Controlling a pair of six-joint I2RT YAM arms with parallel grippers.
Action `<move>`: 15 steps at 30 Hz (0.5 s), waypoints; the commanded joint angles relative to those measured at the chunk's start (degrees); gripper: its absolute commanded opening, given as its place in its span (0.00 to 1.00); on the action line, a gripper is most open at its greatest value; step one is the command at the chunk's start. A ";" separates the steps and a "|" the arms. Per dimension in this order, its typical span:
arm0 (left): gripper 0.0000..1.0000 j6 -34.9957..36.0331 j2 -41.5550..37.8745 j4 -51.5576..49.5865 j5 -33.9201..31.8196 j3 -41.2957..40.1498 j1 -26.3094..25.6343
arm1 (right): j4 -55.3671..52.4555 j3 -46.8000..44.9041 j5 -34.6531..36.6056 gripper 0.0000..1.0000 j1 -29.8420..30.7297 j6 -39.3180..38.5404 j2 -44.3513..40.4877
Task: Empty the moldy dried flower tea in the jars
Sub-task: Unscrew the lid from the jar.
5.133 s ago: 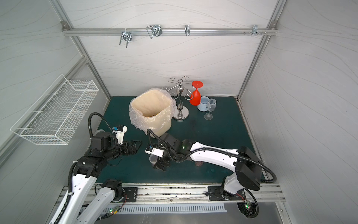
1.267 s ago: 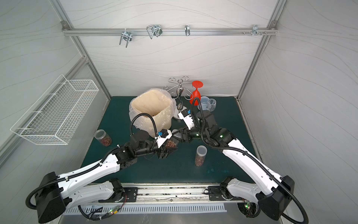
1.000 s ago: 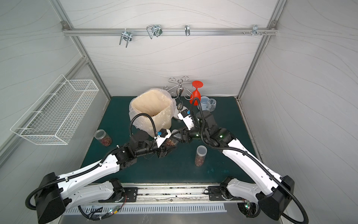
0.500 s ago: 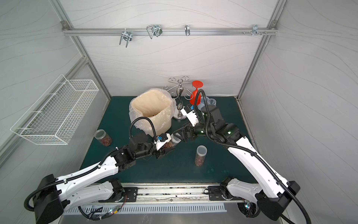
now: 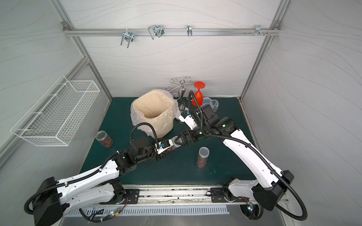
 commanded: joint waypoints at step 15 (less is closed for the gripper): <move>0.19 0.89 -0.92 0.99 -1.19 2.11 -0.93 | 0.96 -1.02 2.26 0.73 4.18 1.51 2.70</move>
